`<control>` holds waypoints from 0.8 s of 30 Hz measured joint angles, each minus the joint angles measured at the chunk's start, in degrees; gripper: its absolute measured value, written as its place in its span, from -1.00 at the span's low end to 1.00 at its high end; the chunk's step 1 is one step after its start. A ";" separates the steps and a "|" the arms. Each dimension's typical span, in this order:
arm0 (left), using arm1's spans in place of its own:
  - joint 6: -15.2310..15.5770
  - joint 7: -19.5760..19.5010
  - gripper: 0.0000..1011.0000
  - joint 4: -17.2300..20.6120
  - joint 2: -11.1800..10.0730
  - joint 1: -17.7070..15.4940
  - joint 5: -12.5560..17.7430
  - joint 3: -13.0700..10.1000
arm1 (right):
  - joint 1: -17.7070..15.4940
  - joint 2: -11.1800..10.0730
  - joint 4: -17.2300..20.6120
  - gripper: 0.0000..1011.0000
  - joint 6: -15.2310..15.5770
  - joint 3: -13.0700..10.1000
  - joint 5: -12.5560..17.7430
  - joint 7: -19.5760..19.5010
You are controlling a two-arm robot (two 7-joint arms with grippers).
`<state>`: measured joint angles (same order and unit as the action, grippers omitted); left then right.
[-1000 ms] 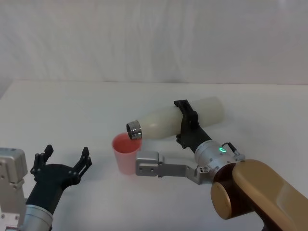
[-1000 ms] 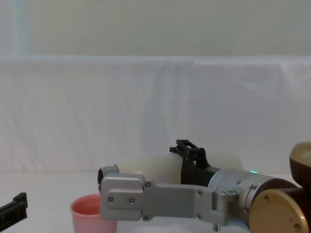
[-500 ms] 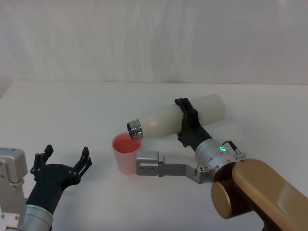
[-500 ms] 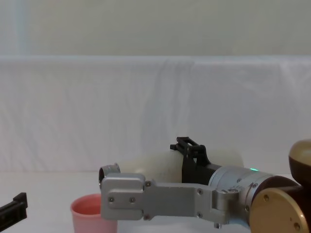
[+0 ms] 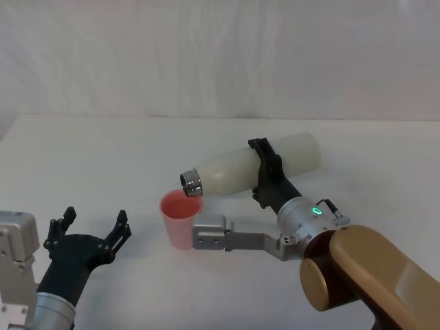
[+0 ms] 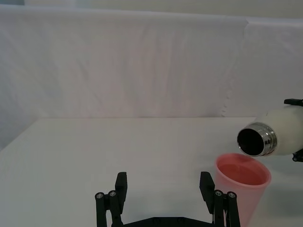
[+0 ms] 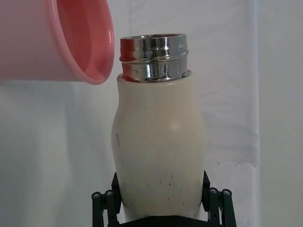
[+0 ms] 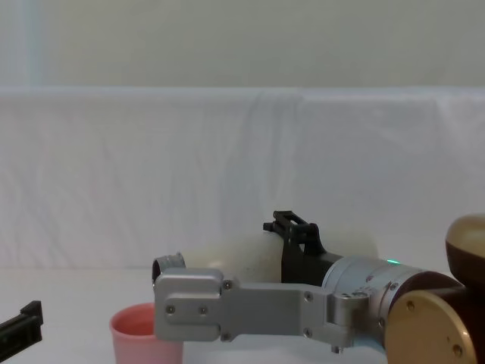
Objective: Grasp the thermos with one hand and pour water into the cup lid.
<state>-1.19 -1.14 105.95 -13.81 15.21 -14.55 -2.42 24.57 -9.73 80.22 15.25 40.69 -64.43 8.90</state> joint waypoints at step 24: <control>0.00 0.00 0.98 0.00 0.00 0.00 0.00 0.00 | 0.64 0.17 -0.53 0.89 0.36 0.55 -0.96 0.26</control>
<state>-1.19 -1.14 105.95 -13.81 15.21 -14.54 -2.41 25.21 -9.56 79.69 15.61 41.23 -65.39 9.16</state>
